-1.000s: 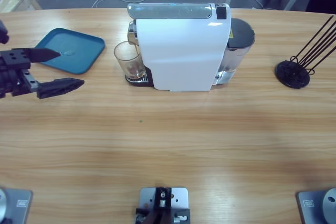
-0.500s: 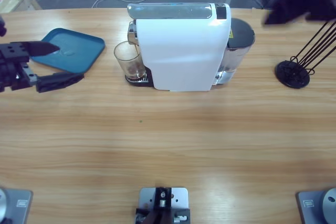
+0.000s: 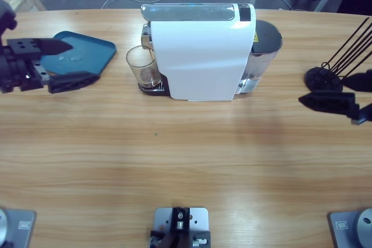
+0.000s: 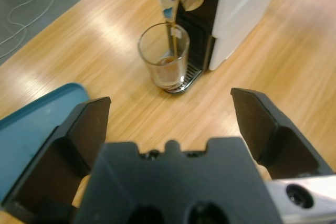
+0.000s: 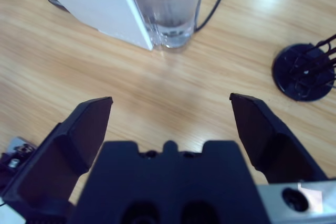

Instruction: Pour coffee

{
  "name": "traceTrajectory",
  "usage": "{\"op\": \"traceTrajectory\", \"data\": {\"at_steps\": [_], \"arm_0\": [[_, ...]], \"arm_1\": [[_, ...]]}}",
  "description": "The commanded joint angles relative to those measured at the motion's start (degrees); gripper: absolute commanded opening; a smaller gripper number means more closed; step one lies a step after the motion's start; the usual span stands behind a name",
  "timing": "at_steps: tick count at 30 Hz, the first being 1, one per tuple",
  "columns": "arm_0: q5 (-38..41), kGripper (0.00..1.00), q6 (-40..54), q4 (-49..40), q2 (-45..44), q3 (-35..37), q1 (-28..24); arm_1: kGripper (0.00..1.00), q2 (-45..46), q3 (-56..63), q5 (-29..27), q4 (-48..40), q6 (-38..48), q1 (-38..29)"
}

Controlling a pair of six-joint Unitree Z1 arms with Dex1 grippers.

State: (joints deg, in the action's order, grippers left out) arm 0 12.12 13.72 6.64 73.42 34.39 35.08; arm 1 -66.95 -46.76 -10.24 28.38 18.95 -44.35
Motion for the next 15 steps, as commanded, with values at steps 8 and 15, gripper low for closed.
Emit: {"op": "traceTrajectory", "data": {"at_steps": [8,15], "arm_0": [[3.6,1.000,0.2,4.6,4.8,0.3,-0.1],[3.7,1.000,0.2,4.6,4.2,0.4,-0.1]], "arm_1": [[1.000,2.9,5.3,-1.6,-0.9,-0.8,-0.7],[1.000,3.2,6.4,-1.7,-1.5,-0.7,-0.7]]}}
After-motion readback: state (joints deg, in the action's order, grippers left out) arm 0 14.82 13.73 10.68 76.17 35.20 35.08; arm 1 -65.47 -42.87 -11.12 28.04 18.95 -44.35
